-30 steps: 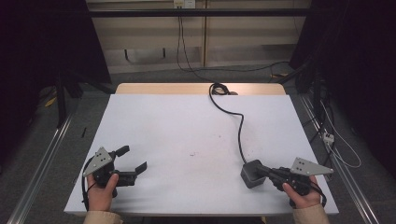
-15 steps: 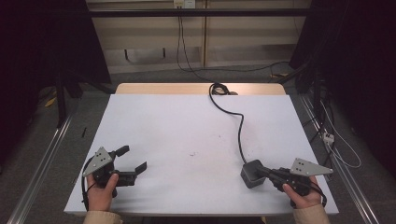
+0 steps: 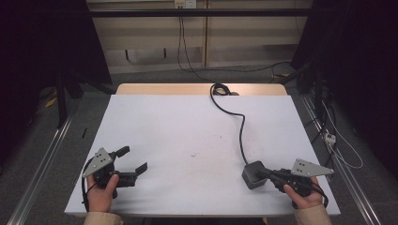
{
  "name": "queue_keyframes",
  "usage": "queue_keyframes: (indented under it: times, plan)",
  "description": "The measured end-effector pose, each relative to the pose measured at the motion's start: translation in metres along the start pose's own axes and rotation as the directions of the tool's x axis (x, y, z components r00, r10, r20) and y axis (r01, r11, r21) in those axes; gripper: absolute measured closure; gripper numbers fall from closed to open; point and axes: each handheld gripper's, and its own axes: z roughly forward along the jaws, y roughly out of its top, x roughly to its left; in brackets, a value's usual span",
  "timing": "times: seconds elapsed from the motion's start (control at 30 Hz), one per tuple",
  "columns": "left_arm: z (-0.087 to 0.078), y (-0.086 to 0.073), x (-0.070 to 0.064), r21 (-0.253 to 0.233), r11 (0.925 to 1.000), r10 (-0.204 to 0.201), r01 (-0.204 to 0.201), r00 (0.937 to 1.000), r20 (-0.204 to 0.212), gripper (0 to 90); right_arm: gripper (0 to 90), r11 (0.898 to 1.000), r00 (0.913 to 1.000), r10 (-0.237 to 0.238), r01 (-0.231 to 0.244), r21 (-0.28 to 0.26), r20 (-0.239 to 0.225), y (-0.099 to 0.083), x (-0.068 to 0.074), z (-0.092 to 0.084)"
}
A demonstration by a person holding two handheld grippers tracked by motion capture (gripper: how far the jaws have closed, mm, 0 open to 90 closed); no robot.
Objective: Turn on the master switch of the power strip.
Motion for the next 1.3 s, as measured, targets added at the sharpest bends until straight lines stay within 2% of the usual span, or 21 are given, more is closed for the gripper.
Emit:
queue_keyframes:
  times: [0.17, 0.2, 0.37, 0.47, 0.6, 0.83, 1.3]
  plan:
    - [0.0000, 0.0001, -0.0005, -0.001, 1.0000, 0.001, -0.001, 1.0000, 0.000, 3.3, 90.0, 1.000, 0.9998, 0.009, -0.009, -0.002, 0.019, -0.0017, -0.0040, -0.0015]
    - [-0.0003, 0.0001, -0.0002, -0.002, 1.0000, 0.002, -0.002, 1.0000, -0.001, 3.3, 90.0, 1.000, 0.9995, -0.001, 0.000, 0.011, 0.031, -0.0018, -0.0048, -0.0023]
    - [0.0000, 0.0004, -0.0002, -0.003, 1.0000, 0.002, -0.002, 1.0000, -0.001, 3.3, 90.0, 1.000, 0.9998, -0.012, 0.012, 0.014, 0.017, -0.0019, -0.0039, -0.0047]
    - [0.0004, 0.0005, -0.0002, 0.002, 1.0000, 0.002, -0.002, 1.0000, -0.003, 3.3, 90.0, 1.000, 0.9994, -0.016, 0.016, 0.012, 0.030, -0.0008, -0.0026, -0.0052]
    - [0.0005, 0.0007, 0.0000, -0.001, 1.0000, 0.004, -0.004, 1.0000, -0.004, 3.3, 90.0, 1.000, 0.9998, -0.006, 0.007, -0.030, 0.018, 0.0032, -0.0011, -0.0076]
    - [0.0001, 0.0007, 0.0000, -0.001, 1.0000, 0.002, -0.002, 1.0000, -0.005, 3.3, 90.0, 1.000, 0.9998, -0.015, 0.015, 0.012, -0.012, 0.0012, 0.0009, -0.0023]
    - [0.0004, 0.0003, -0.0001, 0.002, 1.0000, 0.001, -0.001, 1.0000, -0.003, 3.3, 90.0, 1.000, 0.9997, -0.022, 0.022, 0.014, -0.011, -0.0007, 0.0009, -0.0019]
